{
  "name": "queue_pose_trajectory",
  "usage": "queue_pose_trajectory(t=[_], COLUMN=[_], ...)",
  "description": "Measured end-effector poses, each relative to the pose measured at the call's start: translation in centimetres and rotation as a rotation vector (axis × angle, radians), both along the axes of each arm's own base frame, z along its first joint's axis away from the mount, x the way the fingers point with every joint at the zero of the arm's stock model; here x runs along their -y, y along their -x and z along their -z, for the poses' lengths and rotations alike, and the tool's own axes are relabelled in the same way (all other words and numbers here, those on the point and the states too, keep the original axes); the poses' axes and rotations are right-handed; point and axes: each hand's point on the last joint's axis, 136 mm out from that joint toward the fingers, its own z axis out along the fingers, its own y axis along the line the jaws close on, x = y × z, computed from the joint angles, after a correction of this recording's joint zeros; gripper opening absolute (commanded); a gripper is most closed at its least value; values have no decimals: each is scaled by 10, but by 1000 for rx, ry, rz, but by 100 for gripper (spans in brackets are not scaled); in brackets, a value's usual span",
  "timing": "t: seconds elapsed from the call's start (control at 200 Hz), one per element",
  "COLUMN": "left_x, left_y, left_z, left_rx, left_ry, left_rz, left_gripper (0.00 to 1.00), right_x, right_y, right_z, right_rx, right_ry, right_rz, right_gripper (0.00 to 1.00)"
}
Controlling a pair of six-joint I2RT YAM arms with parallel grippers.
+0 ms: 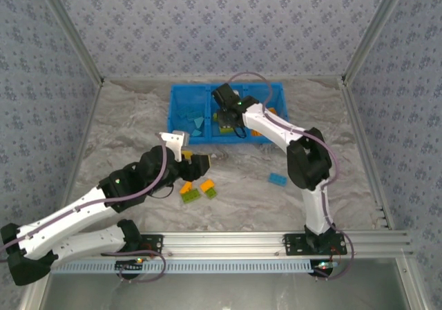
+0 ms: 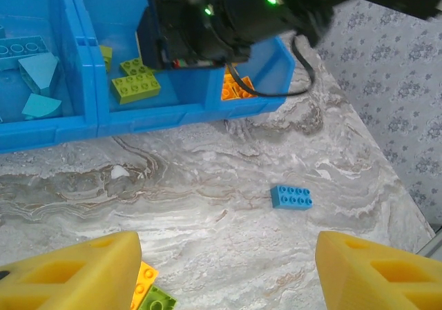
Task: Sort the legos into containers by color
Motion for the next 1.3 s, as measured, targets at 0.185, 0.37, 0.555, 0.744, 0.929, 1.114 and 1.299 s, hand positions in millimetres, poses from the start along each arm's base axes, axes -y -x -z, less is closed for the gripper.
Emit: queue_pose_trajectory(t=[0.185, 0.37, 0.555, 0.744, 0.929, 1.114, 1.299], left_x=[1, 1, 2, 6, 7, 9, 27], left_y=[-1, -1, 0, 2, 3, 2, 0], left_z=[2, 2, 4, 5, 5, 9, 25], left_rx=[-4, -4, -10, -19, -19, -31, -80], left_ry=[-5, -5, -9, -7, -7, -15, -59], left_rz=[0, 0, 4, 17, 21, 21, 50], left_gripper=[68, 68, 67, 67, 67, 68, 68], right_x=[-5, -6, -2, -3, -2, 5, 34], right_y=[-54, -82, -85, -85, -83, -75, -38], right_z=[11, 32, 54, 54, 39, -32, -134], right_rx=[33, 20, -22, -25, -13, 80, 241], right_ry=[-17, -36, -23, -23, -29, -63, -108], right_rz=[9, 18, -1, -18, -17, -10, 19], right_gripper=[20, 25, 41, 50, 51, 51, 50])
